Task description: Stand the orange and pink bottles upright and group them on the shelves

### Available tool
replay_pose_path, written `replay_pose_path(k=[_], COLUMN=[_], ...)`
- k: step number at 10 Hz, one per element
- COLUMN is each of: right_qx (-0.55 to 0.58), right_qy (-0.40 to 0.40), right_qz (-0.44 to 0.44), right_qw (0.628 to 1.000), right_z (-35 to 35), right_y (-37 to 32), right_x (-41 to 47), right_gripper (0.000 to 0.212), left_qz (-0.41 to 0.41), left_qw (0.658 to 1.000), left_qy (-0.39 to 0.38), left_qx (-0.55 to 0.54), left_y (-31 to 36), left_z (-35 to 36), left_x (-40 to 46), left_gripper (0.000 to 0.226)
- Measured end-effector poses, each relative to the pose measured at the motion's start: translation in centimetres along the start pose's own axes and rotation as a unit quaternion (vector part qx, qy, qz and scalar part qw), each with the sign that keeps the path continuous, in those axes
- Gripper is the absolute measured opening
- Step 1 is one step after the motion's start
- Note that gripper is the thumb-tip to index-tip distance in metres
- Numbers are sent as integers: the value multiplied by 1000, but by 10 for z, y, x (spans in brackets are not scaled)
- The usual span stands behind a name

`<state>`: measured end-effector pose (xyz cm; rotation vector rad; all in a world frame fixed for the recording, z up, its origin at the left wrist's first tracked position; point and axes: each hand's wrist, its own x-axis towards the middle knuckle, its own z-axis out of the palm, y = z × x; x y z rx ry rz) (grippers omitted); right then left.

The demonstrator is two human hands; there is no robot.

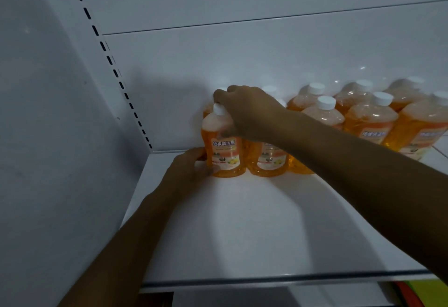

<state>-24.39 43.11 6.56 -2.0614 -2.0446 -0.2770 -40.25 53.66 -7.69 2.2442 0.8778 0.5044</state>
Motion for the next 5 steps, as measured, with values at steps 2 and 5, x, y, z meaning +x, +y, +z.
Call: replay_pose_path(k=[2, 5], right_qx=[-36, -100], right_qy=[34, 47], right_qz=[6, 13], right_qw=[999, 994], right_z=[7, 15], right_y=[-6, -9], right_x=[-6, -30], right_gripper=[69, 89], left_qz=[7, -6], left_qw=[1000, 998], left_qy=[-8, -7], left_qx=[23, 66], left_y=[8, 30], left_z=[-1, -2], left_x=[-5, -16], left_gripper=[74, 66])
